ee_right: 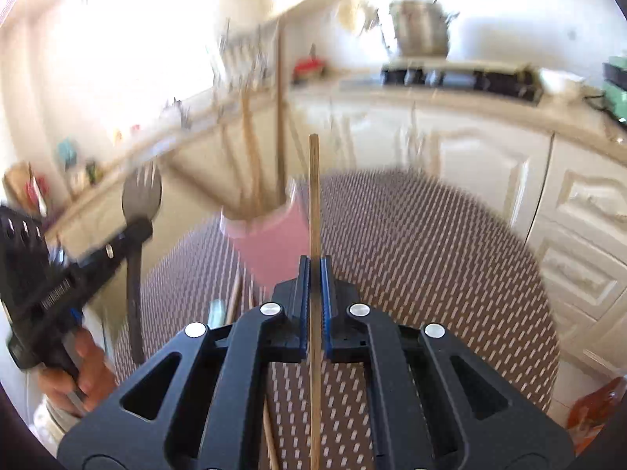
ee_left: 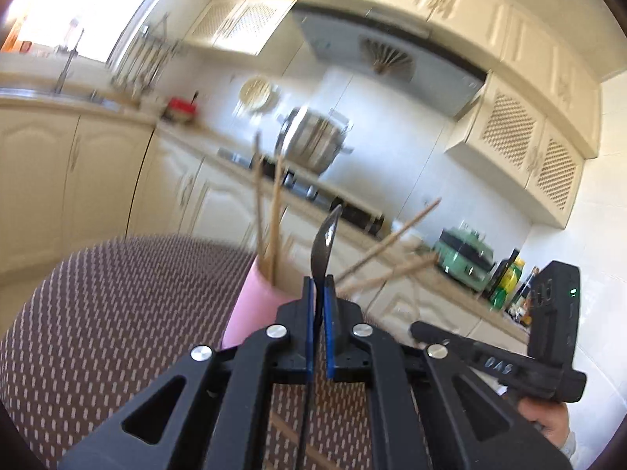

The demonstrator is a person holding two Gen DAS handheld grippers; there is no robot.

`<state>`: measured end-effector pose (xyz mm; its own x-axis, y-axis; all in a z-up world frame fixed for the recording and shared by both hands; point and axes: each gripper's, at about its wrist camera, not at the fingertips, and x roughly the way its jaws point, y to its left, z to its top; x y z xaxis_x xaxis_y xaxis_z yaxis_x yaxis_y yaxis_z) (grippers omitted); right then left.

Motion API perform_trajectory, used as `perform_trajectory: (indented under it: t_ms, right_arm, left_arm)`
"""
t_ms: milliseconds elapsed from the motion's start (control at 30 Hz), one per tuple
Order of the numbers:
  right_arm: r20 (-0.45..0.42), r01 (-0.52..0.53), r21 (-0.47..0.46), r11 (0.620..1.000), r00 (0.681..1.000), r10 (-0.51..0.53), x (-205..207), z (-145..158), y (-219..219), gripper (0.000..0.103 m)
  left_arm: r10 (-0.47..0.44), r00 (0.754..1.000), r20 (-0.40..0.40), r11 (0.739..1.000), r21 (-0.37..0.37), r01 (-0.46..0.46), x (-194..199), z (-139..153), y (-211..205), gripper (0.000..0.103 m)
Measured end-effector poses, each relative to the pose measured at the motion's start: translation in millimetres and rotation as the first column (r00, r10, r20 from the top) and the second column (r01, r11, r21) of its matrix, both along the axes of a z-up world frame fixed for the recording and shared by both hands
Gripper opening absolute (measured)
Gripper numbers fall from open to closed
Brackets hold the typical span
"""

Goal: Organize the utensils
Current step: 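Lift the black knife and the wooden chopstick above the pink cup, then lower both into the pink cup, opening the left tool then the right tool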

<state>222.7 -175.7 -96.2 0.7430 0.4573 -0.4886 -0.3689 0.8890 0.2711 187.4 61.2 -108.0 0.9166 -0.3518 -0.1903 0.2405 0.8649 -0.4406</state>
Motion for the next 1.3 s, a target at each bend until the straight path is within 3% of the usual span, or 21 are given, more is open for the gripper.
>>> perform_trajectory:
  t_ms: [100,267,567,767,933,1167,1300]
  right_arm:
    - [0.126,0.06,0.092,0.994,0.989,-0.072,1.7,23.6,-16.2,0.006]
    - [0.263,0.113,0.185,0.976,0.951,-0.16,21.5,46.3,-23.4,0.006]
    - [0.443,0.107,0.301,0.948,0.864,-0.239,57.3,75.6,-9.3,0.006]
    - [0.485,0.065,0.374,0.925,0.836,-0.255,72.8,83.2,-5.1,0.006]
    - [0.49,-0.005,0.387,0.922,0.848,-0.201,78.4,80.3,5.5,0.006]
    - [0.476,-0.038,0.3,0.953,0.872,-0.115,76.8,69.6,24.5,0.006]
    - [0.485,-0.028,0.235,0.972,0.869,-0.093,70.3,65.8,33.1,0.006]
  left_arm:
    - [0.004,0.996,0.092,1.0,-0.026,-0.001,12.7,15.3,-4.4,0.005]
    - [0.029,0.978,0.209,0.997,-0.072,-0.014,40.5,34.8,-8.7,0.005]
    - [0.071,0.951,0.3,0.994,-0.105,-0.041,80.0,44.3,-11.1,0.005]
    - [0.077,0.95,0.301,0.994,-0.092,-0.052,98.5,37.6,-11.9,0.005]
    - [0.078,0.964,0.255,0.995,-0.086,-0.058,108.4,21.9,-9.8,0.005]
    - [0.091,0.977,0.19,0.994,-0.071,-0.079,115.1,8.7,-6.5,0.005]
    - [0.089,0.984,0.156,0.995,-0.055,-0.081,109.9,6.0,-3.4,0.005]
